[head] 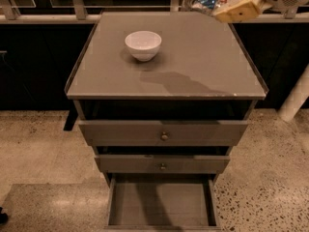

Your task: Place redbull can into bottom drawer

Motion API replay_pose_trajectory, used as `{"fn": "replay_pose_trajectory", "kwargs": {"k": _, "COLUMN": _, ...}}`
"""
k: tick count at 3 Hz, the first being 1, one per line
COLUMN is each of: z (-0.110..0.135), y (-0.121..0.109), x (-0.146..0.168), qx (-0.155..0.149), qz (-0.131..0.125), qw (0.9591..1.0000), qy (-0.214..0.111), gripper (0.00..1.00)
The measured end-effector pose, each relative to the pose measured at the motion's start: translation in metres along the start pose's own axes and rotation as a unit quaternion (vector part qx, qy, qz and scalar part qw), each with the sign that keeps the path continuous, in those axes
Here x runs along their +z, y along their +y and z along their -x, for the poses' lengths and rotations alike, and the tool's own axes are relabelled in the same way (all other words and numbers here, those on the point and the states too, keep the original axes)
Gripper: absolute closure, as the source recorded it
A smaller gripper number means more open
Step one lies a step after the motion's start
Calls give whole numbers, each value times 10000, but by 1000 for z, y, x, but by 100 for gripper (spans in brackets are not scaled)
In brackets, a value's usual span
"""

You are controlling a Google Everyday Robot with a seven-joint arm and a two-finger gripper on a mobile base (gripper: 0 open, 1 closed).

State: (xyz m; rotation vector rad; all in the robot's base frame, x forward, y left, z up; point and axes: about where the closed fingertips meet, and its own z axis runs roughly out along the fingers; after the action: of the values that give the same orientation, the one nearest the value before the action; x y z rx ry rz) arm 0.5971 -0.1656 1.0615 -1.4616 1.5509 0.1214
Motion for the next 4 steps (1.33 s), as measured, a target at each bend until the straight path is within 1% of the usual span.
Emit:
{"fn": "replay_pose_trajectory", "kwargs": {"k": 1, "z": 4, "y": 13, "x": -2, "qx": 117, "qz": -179, "qw": 9996, "qy": -169, "gripper": 100}}
{"fn": "replay_pose_trajectory", "kwargs": {"k": 2, "z": 3, "y": 13, "x": -2, "qx": 116, "qz": -177, "qw": 9996, "qy": -161, "gripper": 100}}
{"fn": "replay_pose_trajectory", "kwargs": {"k": 3, "z": 8, "y": 28, "x": -6, "qx": 11, "qz": -211, "qw": 9997, "qy": -90, "gripper": 100}}
{"fn": "replay_pose_trajectory", "kwargs": {"k": 4, "z": 29, "y": 60, "x": -14, "qx": -18, "qz": -475, "qw": 9983, "qy": -340, "gripper": 100}}
